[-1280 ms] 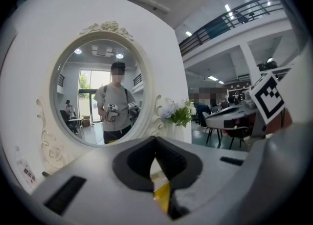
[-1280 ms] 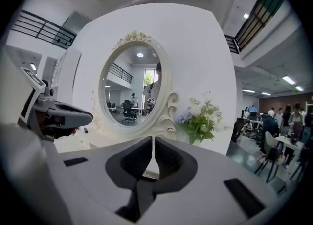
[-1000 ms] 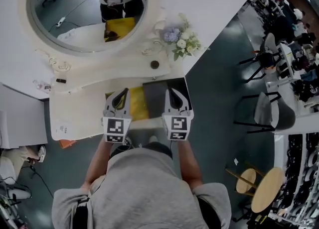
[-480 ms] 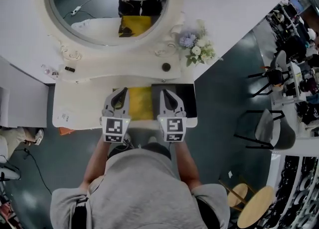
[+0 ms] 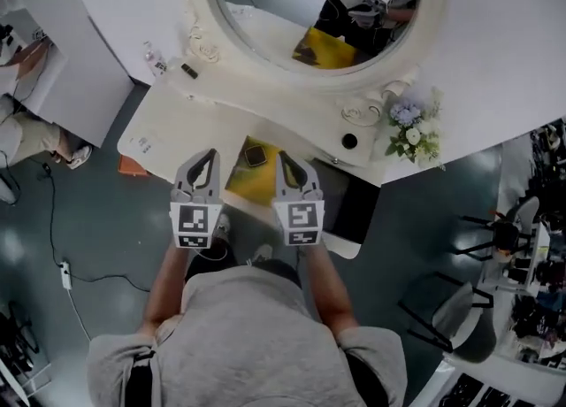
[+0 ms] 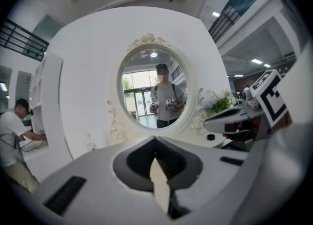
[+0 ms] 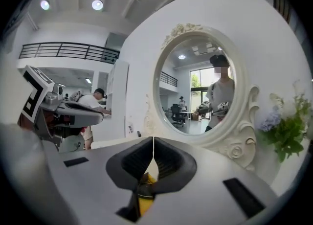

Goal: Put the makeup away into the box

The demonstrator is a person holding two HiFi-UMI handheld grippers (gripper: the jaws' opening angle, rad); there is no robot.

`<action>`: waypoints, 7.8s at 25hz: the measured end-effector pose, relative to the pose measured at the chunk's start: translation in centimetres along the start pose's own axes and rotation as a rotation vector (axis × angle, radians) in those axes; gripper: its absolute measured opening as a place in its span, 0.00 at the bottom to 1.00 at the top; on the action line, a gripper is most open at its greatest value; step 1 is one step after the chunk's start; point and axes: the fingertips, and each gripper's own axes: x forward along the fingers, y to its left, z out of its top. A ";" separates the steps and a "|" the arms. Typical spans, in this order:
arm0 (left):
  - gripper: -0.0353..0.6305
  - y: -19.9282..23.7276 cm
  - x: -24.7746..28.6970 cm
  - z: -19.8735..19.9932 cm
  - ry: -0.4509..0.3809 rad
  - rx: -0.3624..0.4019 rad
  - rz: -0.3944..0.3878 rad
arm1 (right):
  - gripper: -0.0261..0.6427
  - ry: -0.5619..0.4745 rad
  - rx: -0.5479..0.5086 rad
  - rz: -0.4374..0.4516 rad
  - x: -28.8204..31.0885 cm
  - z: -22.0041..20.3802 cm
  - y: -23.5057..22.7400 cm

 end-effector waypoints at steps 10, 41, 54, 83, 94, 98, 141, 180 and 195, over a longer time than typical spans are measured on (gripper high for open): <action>0.06 11.9 -1.3 -2.8 0.036 -0.026 0.197 | 0.07 0.000 -0.048 0.197 10.3 1.6 8.6; 0.06 29.5 15.6 -13.9 0.173 -0.139 -0.005 | 0.34 0.322 -0.085 0.246 42.6 -4.0 13.8; 0.06 30.9 17.6 -16.0 0.198 -0.158 -0.027 | 0.20 0.420 -0.152 0.243 45.9 -6.5 13.8; 0.06 19.1 16.8 -6.7 0.025 -0.031 -0.259 | 0.19 0.189 0.008 -0.078 26.8 1.9 4.8; 0.06 9.7 13.7 -5.7 0.007 0.000 -0.423 | 0.19 0.233 0.100 -0.304 14.5 -3.0 0.6; 0.06 6.8 13.3 -6.5 0.023 0.014 -0.475 | 0.19 0.260 0.135 -0.353 11.7 -5.4 -0.2; 0.06 0.5 9.5 -10.1 0.071 0.054 -0.583 | 0.22 0.422 0.271 -0.451 5.8 -16.4 -0.2; 0.06 -5.1 -3.9 1.8 -0.202 0.102 -0.610 | 0.08 0.034 0.125 -0.711 -14.6 -1.5 2.6; 0.06 -13.5 3.6 3.1 -0.171 0.145 -0.730 | 0.08 0.080 0.180 -0.782 -14.8 -4.7 -6.7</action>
